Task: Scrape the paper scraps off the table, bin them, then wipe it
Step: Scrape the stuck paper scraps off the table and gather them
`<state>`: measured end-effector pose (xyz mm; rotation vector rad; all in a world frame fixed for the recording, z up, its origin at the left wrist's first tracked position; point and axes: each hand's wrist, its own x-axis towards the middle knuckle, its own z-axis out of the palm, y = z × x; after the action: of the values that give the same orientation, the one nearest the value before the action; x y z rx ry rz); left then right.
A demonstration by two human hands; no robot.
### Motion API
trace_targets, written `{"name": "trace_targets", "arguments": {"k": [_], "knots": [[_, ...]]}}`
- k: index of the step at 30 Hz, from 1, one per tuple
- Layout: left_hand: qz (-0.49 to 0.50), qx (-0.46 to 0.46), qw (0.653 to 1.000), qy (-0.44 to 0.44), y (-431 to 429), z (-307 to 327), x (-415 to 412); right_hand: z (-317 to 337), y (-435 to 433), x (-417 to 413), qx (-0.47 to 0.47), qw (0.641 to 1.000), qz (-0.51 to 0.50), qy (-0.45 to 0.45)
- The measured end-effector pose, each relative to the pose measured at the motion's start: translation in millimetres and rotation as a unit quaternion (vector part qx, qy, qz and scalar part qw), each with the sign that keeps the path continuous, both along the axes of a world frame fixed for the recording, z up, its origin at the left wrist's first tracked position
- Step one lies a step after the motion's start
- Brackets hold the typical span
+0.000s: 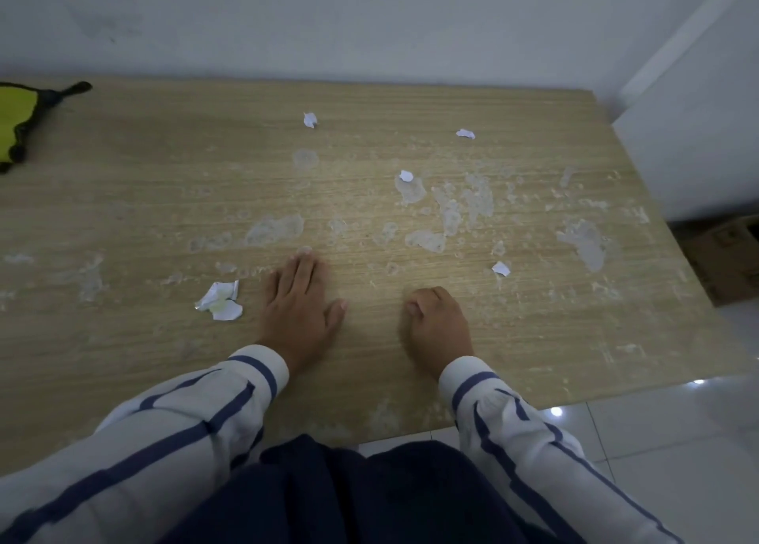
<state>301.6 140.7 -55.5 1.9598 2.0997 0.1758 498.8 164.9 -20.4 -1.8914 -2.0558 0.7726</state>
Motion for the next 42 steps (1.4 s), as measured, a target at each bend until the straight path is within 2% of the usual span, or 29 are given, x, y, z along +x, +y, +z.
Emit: {"name": "trace_targets", "arguments": {"k": [3, 7, 10, 13, 18, 22, 27, 30, 35, 39, 42], "knots": [[-0.003, 0.002, 1.000, -0.023, 4, 2, 2, 1, 5, -13, -0.013, 0.999, 0.003, 0.041], [-0.087, 0.021, 0.992, -0.092, 12, 6, 15, 3, 8, -22, -0.005, 0.995, -0.032, 0.097], [-0.109, 0.019, 0.986, -0.126, 19, 9, 33, 1, 12, -22, -0.004, 0.993, -0.035, 0.114], [-0.090, 0.020, 0.987, -0.132, 23, 13, 42, 0, 13, -18, -0.004, 0.991, -0.030, 0.130], [-0.067, 0.056, 0.978, -0.192, 27, 15, 37, 5, 14, -18, -0.026, 0.988, -0.004, 0.152], [0.000, 0.073, 0.973, -0.217, 30, 25, 24, 10, 38, -26, -0.032, 0.982, -0.019, 0.184], [0.106, 0.075, 0.971, -0.202, 30, 41, -12, 13, 103, -33, 0.010, 0.988, -0.066, 0.139], [0.172, 0.104, 0.953, -0.228, 23, 47, -35, 10, 143, -37, 0.024, 0.993, -0.071, 0.096], [0.239, 0.098, 0.939, -0.228, 10, 47, -71, -1, 186, -47, 0.047, 0.999, -0.009, 0.005], [0.269, 0.086, 0.938, -0.200, 0, 45, -91, -14, 203, -54, 0.045, 0.986, 0.054, -0.151], [0.279, 0.082, 0.942, -0.168, -4, 42, -100, -18, 200, -63, 0.080, 0.984, 0.054, -0.152]]}}
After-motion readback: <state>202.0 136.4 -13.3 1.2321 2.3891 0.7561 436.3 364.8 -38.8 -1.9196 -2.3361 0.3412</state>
